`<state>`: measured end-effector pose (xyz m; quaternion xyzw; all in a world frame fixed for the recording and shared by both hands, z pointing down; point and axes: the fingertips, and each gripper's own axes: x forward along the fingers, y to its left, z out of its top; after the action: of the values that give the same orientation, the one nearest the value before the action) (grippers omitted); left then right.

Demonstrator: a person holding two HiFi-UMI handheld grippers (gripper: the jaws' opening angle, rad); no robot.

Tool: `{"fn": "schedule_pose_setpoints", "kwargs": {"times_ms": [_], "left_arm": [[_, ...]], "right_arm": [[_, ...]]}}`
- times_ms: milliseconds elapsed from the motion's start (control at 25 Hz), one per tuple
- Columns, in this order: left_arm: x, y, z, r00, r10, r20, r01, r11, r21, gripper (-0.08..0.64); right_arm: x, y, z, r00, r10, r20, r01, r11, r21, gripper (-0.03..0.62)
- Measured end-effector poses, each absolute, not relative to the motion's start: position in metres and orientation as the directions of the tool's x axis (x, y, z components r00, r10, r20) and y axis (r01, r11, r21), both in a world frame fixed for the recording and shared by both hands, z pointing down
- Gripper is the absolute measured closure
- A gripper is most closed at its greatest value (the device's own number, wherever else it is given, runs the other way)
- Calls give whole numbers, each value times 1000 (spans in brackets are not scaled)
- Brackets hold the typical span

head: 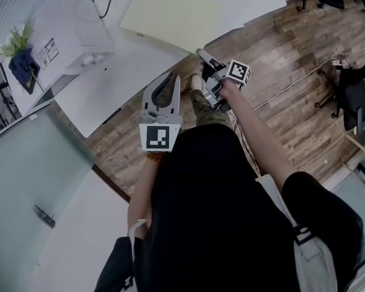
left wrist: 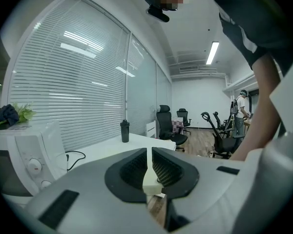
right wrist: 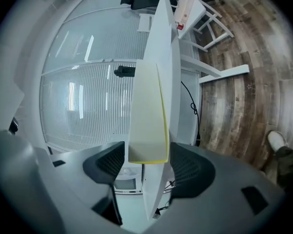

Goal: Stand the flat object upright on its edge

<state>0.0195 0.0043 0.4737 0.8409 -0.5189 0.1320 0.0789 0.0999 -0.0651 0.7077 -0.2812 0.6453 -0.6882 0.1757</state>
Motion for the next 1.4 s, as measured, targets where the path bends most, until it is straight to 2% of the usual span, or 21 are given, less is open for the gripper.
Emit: {"fn": "schedule_pose_setpoints", "kwargs": {"times_ms": [240,800,1400], "left_arm": [[13,2,475,386,-866,318,-916,-401,20,525],[12,0,476,374,-874,310,-918,-396,-6,525],[7,-6,478,368,-876,312,-919,-394,-24,525]], "right_arm": [[98,-68,714,-779,-606,159,-111,-116,-987,327],[92,-67,714,-819,-557,141,-88,-120,-989,333],[97,-71,705,-839,-514,181,-153,-96,-984,348]]}}
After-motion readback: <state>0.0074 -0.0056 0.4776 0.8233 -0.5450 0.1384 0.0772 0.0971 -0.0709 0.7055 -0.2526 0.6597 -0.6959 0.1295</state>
